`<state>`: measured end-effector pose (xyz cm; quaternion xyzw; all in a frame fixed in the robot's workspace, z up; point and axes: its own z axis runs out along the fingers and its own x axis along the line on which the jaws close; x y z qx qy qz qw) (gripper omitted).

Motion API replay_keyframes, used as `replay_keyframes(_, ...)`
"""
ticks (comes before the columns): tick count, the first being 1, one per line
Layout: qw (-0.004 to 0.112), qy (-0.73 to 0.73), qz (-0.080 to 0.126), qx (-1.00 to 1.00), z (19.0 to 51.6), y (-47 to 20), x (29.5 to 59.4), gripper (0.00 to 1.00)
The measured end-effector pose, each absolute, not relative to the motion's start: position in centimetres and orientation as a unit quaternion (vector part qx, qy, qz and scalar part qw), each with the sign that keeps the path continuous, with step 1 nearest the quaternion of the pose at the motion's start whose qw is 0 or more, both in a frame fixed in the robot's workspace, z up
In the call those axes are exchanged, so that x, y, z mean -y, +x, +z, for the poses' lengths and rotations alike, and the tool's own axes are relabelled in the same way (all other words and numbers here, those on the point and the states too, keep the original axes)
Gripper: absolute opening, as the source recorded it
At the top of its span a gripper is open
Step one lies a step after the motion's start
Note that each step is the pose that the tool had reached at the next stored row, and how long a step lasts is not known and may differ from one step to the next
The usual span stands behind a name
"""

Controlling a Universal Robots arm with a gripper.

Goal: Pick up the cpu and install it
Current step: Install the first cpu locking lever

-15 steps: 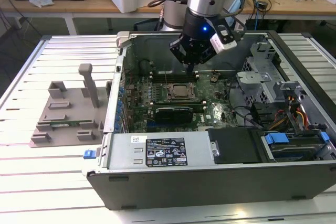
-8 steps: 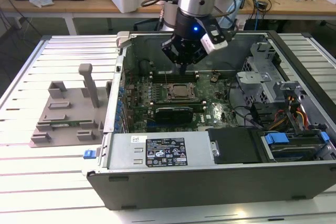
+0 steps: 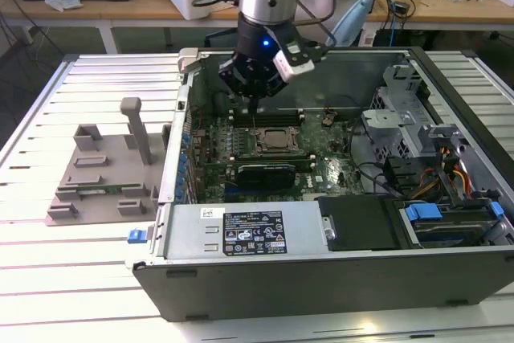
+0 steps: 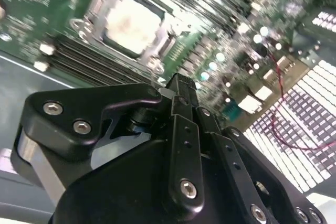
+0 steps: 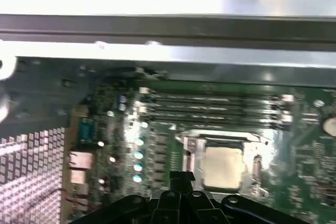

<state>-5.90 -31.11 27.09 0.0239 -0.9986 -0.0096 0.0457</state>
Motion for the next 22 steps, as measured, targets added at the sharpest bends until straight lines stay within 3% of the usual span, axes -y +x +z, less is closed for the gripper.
replay_keyframes(6,0.046,0.024,-0.010,0.999,26.7,-6.9,28.4,0.11)
replay_keyframes(20,0.050,0.024,-0.015,0.998,26.7,-3.8,28.3,0.11)
replay_keyframes(21,0.050,0.024,-0.018,0.998,26.7,-3.8,28.3,0.11)
replay_keyframes(22,0.049,0.025,-0.034,0.998,26.6,-3.8,28.7,0.11)
